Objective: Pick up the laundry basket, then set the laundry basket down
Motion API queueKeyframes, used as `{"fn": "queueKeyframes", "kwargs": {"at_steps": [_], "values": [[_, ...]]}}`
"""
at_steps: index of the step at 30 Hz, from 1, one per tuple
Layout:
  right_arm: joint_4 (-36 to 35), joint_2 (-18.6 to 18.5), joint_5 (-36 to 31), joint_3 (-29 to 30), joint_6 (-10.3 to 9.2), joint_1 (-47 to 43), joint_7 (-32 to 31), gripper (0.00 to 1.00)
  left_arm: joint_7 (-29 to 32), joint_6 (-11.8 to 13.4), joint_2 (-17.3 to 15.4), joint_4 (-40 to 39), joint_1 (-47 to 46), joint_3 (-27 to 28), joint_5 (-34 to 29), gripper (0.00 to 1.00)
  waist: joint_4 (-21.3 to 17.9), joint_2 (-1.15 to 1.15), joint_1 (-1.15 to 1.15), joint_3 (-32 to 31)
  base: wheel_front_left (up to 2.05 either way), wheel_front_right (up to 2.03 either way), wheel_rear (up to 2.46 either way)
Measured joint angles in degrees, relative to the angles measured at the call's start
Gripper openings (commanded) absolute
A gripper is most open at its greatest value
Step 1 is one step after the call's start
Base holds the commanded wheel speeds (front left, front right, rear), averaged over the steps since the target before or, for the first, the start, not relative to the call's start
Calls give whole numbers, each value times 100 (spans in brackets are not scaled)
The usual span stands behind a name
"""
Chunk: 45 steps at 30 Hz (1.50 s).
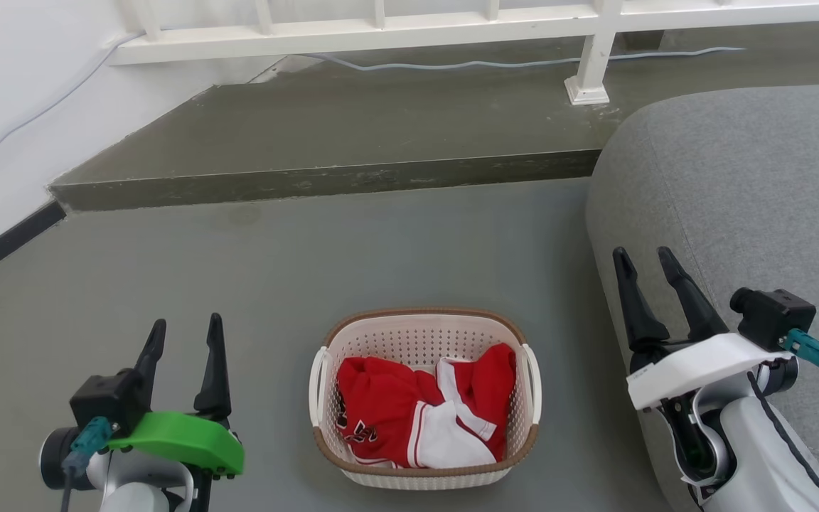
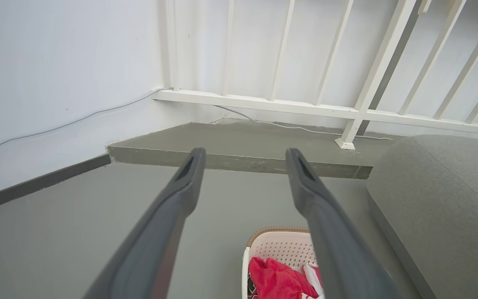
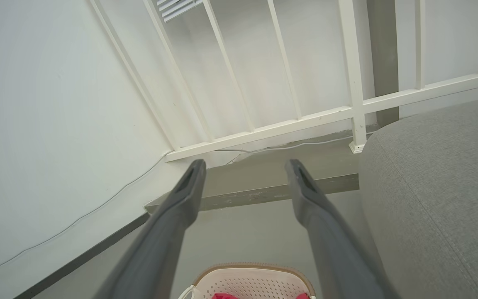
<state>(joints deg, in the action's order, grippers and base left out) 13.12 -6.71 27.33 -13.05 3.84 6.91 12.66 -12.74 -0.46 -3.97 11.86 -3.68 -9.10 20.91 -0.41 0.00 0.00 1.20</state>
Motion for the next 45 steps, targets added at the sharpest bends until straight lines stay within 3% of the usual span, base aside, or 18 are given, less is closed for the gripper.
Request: {"fn": "queueKeyframes", "kwargs": {"at_steps": [9, 31, 45], "values": [[0, 36, -533, -34, 2, 43, 168, 100, -169, 4, 13, -60, -16, -25, -571, 100, 0, 0, 0, 8, 0, 0, 0], [90, 87, -778, 63, 35, 79, 168, 100, -169, -21, 111, -81, -21, 130, -561, 100, -7, 0, 0, 52, 0, 0, 0], [170, 96, -932, 135, 71, 220, 169, 100, -169, -88, 135, -178, -206, 312, -435, 100, -68, 0, 0, 520, 0, 0, 0]]}}
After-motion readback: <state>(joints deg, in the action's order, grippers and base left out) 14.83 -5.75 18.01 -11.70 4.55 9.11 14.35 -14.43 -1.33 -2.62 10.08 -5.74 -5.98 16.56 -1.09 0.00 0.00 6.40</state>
